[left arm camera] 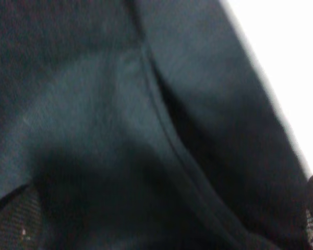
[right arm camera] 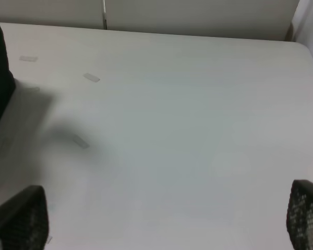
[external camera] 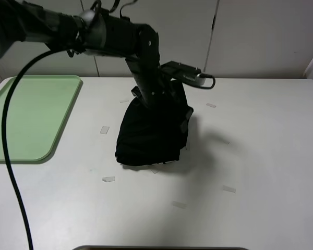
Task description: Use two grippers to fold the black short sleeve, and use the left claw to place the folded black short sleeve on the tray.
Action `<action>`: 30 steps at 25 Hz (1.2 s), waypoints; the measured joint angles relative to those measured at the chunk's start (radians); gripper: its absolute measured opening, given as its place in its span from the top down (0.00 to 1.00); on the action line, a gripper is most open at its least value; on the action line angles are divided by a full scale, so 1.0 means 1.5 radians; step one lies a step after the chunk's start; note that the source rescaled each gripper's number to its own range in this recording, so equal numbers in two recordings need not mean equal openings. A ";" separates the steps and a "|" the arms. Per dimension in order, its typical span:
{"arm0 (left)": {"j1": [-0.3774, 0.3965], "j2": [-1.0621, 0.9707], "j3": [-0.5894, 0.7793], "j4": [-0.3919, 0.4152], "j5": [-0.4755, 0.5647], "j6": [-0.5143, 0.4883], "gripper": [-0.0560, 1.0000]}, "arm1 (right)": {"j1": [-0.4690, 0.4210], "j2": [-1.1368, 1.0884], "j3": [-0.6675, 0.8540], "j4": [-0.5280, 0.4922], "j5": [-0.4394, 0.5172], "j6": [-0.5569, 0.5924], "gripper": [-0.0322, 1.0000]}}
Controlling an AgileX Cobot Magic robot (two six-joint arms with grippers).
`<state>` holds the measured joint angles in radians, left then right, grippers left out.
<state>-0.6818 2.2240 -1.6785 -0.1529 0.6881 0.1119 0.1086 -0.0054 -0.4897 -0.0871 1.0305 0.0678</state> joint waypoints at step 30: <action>0.110 -0.105 0.213 -0.029 -0.053 -0.155 0.00 | 0.000 0.000 0.000 0.000 0.000 0.000 0.00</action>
<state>-0.5163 2.0664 -1.3585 -0.1960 0.6082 -0.1201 0.1086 -0.0054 -0.4897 -0.0871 1.0305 0.0678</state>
